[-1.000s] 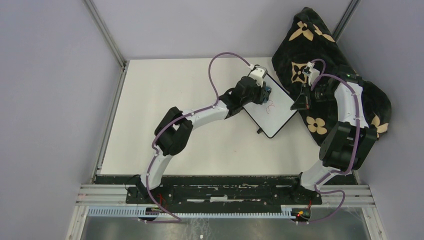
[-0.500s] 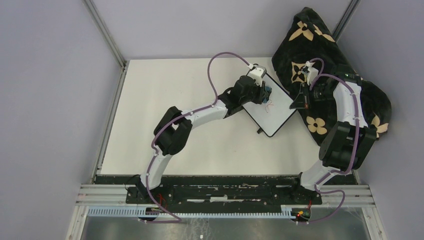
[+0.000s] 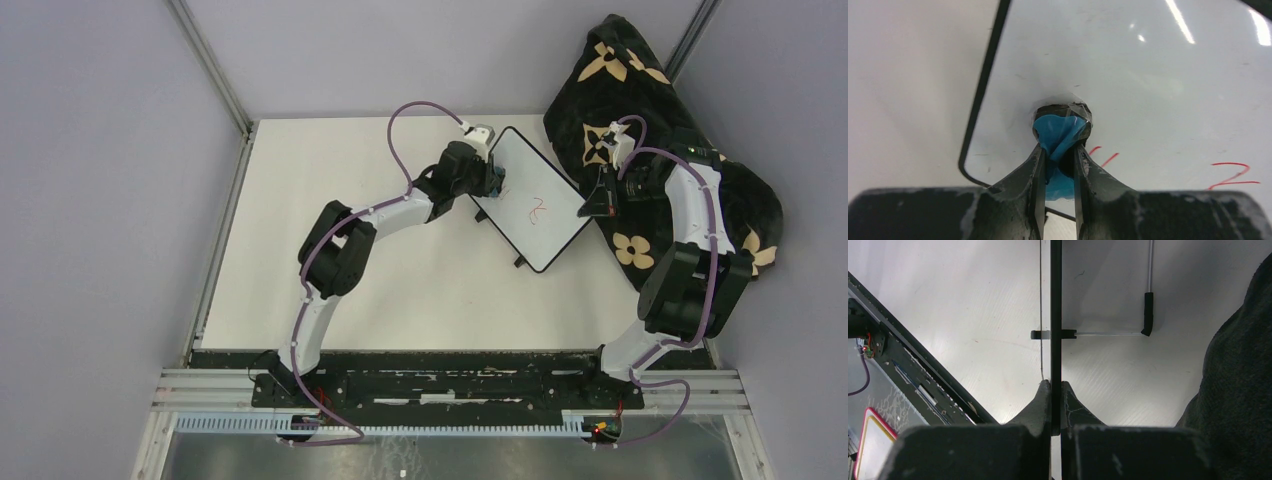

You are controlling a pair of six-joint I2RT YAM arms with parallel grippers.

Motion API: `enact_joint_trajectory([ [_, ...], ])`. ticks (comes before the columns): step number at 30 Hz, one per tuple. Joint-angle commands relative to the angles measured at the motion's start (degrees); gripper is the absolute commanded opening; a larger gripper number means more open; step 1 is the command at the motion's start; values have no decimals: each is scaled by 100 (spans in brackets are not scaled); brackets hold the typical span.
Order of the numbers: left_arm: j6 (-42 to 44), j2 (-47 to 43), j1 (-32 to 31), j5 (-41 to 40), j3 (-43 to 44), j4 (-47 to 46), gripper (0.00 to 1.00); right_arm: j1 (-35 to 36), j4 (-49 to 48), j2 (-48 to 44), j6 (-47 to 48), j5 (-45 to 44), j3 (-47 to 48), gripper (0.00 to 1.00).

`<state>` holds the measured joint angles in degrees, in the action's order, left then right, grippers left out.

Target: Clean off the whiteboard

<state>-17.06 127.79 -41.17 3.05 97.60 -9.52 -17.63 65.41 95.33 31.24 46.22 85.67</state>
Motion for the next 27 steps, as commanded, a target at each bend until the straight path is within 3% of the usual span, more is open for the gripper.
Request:
enact_joint_trajectory([
  [1,60,302,223,-333,-95,231,3,58,244,-93,303,105,114,0],
  [9,-79,254,175,-155,-152,161,3,59,253,-76,315,116,115,1],
  [27,-295,-389,-953,-131,-471,-364,3,64,288,-80,329,135,126,0],
])
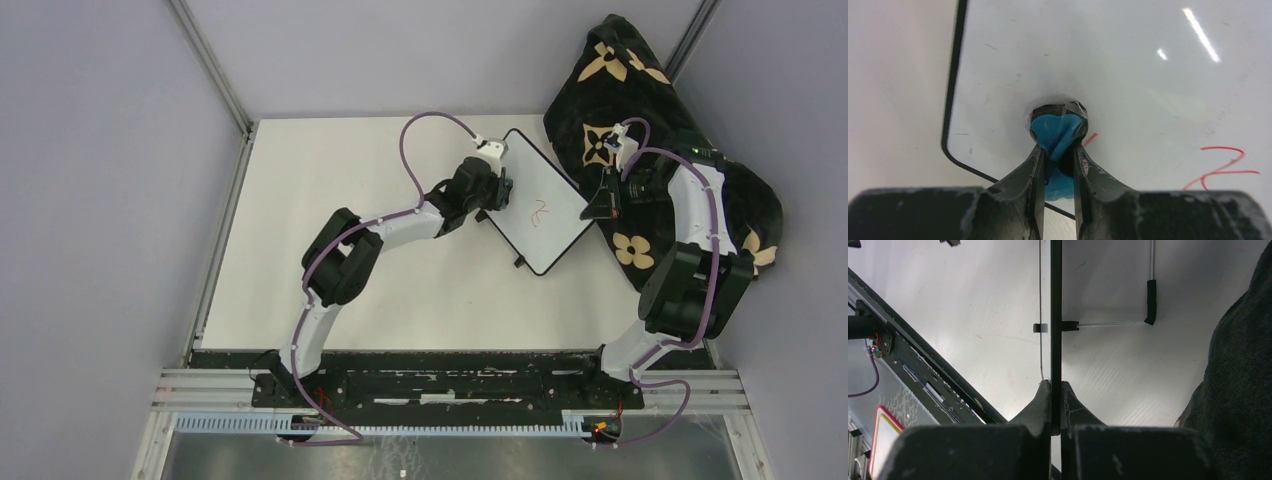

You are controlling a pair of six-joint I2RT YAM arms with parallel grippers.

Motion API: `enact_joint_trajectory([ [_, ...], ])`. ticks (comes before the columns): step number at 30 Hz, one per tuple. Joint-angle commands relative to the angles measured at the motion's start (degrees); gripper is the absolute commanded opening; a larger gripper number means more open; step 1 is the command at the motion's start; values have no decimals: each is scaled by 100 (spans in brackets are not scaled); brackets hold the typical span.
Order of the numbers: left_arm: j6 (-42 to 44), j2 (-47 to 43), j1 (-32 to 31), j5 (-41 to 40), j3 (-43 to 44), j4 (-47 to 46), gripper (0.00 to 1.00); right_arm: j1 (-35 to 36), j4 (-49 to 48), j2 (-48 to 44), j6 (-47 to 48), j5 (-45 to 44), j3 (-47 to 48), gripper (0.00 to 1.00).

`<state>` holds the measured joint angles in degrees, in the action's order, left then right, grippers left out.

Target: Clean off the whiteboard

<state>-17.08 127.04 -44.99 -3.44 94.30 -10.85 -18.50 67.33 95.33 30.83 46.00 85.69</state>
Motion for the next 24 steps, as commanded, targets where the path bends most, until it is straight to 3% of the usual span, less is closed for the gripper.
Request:
enact_joint_trajectory([
  [1,-302,-353,-600,523,-172,-255,3,154,96,-83,371,159,119,1],
  [9,-116,-634,-622,196,-466,-303,3,146,102,-91,355,172,125,1],
  [24,11,-567,129,71,-489,-39,3,153,111,-137,368,155,98,1],
])
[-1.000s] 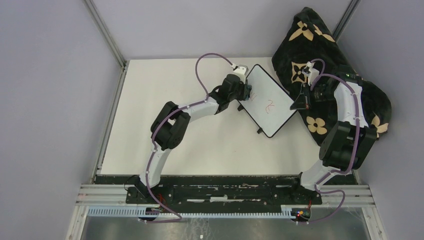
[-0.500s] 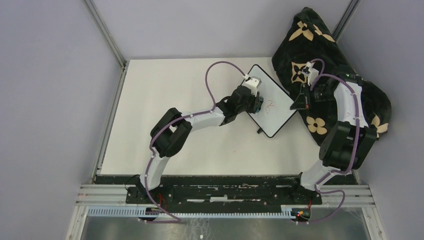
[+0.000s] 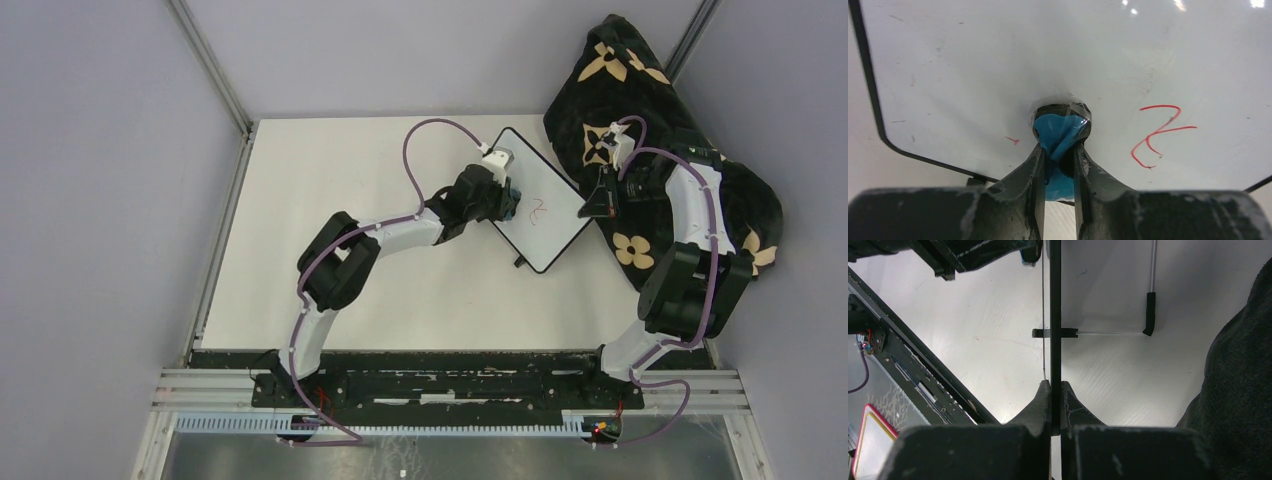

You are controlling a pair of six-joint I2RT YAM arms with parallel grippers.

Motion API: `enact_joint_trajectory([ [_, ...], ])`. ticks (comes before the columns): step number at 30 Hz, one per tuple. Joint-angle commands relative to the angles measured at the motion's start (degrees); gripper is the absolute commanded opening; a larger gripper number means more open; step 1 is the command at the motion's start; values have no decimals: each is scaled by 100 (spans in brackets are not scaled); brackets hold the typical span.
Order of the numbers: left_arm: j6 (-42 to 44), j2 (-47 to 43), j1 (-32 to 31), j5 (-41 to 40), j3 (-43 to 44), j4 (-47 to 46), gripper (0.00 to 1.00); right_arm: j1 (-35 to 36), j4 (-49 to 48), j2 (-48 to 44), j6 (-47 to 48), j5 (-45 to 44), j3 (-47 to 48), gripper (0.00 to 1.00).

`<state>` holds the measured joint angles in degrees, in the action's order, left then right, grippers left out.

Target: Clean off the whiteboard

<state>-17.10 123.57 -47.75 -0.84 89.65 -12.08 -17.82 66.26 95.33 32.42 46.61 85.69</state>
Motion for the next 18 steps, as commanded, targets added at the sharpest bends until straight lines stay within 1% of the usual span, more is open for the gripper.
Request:
enact_joint_trajectory([
  [1,24,-219,467,-195,-21,109,3,85,220,-131,211,92,96,1],
  [9,38,-96,900,-47,77,226,3,86,214,-120,209,98,105,0],
  [12,1,8,926,70,227,327,3,86,221,-102,205,111,106,1],
  [18,-167,183,861,246,365,242,3,79,218,-93,210,109,110,0],
])
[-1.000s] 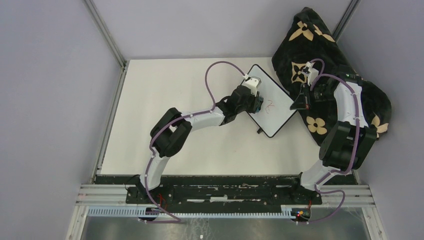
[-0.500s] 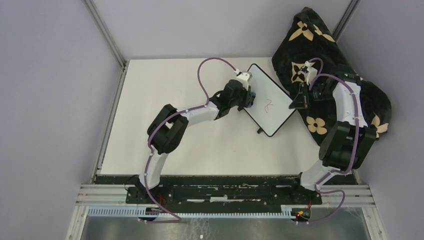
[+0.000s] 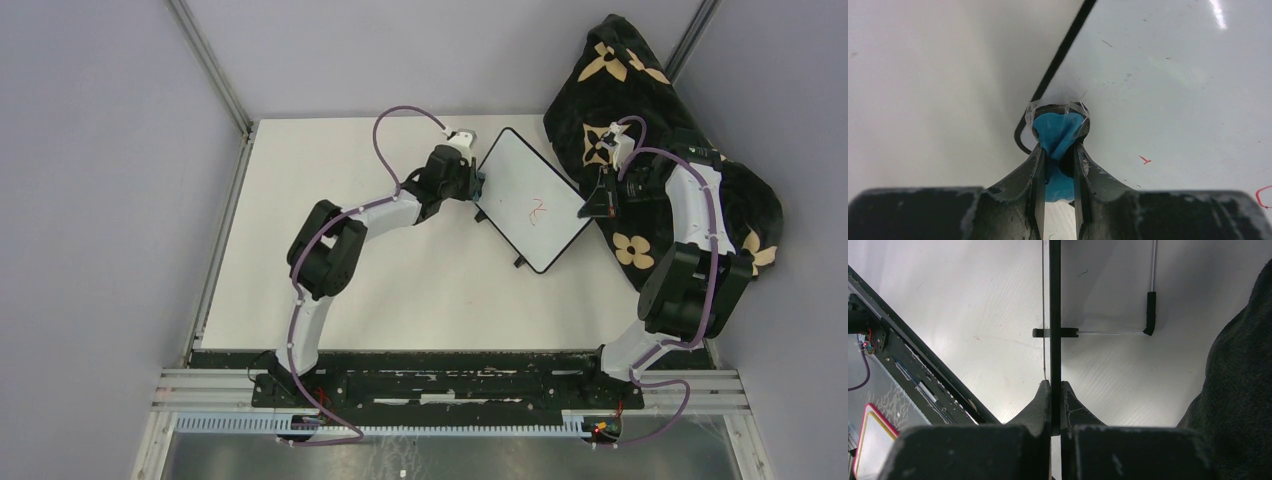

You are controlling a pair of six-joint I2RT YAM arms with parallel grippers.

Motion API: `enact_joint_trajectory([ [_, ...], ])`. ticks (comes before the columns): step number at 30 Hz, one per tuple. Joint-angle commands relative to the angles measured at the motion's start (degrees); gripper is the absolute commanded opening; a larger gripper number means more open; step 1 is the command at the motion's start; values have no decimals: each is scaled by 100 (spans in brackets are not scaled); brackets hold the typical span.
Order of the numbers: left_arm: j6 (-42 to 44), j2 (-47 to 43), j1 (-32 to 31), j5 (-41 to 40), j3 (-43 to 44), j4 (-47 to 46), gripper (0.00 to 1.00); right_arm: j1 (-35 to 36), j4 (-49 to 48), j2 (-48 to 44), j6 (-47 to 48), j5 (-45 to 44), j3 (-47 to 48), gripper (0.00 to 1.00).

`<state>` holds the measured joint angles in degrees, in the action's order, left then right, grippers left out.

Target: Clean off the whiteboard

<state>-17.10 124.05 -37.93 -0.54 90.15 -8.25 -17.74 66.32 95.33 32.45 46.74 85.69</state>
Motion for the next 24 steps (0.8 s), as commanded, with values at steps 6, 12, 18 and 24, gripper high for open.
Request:
enact_joint_trajectory([
  [6,-255,352,-273,317,469,-159,3,75,221,-92,213,102,105,1],
  [12,-307,423,-520,374,545,-198,3,77,219,-91,212,104,106,1],
  [18,-347,280,-778,326,478,-251,3,77,232,-83,216,115,114,1],
  [24,-401,59,-1016,302,396,-353,3,76,240,-72,218,125,123,1],
])
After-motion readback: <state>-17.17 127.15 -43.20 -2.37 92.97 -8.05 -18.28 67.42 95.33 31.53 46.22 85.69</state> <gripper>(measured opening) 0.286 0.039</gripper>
